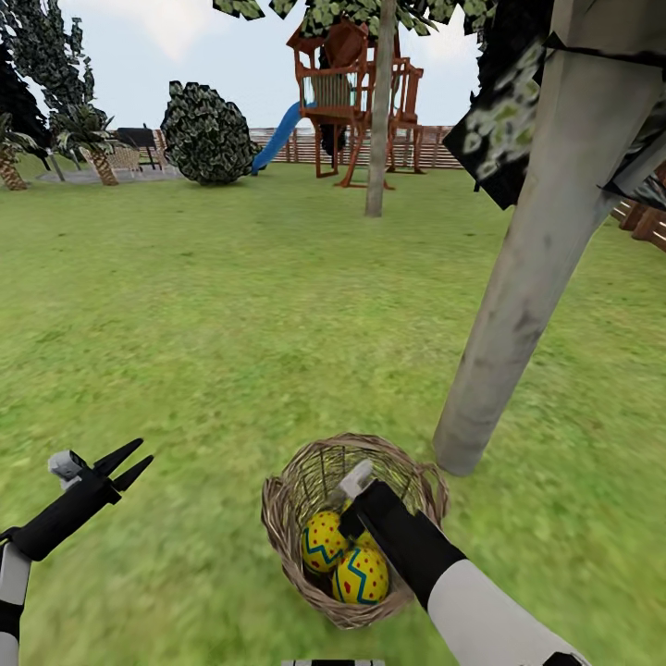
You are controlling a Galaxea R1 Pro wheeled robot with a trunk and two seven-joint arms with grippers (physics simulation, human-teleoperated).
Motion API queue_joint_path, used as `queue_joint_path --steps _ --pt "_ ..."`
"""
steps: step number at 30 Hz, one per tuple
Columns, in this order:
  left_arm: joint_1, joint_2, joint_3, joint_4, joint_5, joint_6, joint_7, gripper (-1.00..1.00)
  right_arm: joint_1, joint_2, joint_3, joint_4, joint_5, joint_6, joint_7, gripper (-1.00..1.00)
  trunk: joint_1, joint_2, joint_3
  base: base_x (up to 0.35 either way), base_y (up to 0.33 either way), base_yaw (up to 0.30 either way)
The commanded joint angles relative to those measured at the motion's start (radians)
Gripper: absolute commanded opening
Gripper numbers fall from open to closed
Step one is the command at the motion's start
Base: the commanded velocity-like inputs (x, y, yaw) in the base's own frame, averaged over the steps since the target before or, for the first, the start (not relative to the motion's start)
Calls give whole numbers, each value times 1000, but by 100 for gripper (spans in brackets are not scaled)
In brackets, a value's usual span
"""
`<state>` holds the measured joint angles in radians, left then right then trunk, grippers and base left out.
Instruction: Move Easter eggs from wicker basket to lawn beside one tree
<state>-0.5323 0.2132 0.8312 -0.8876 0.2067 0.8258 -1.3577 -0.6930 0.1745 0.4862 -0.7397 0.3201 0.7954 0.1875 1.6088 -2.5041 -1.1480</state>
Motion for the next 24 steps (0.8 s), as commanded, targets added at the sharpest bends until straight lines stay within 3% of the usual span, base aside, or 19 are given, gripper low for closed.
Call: queue_joint_path --steps 1,6,10,15,24 --pt "-1 -1 1 1 0 10 -3 100 -1 0 -8 -1 8 4 1 100 0 0 -1 0 0 0" --pt "-1 -1 0 1 1 10 -3 100 -3 0 -27 -1 5 6 -40 100 1 -1 -12 0 0 0" --pt "-1 -2 0 2 1 10 -2 100 -3 0 -86 6 0 7 -118 100 2 -2 -20 0 0 0" --pt "-1 -2 1 3 1 10 -1 100 -3 0 -111 4 -1 8 -131 100 4 -3 -40 0 0 0" --pt "-1 -2 2 3 1 10 -1 100 -5 0 -126 -23 2 0 -123 100 4 -3 -40 29 0 0"
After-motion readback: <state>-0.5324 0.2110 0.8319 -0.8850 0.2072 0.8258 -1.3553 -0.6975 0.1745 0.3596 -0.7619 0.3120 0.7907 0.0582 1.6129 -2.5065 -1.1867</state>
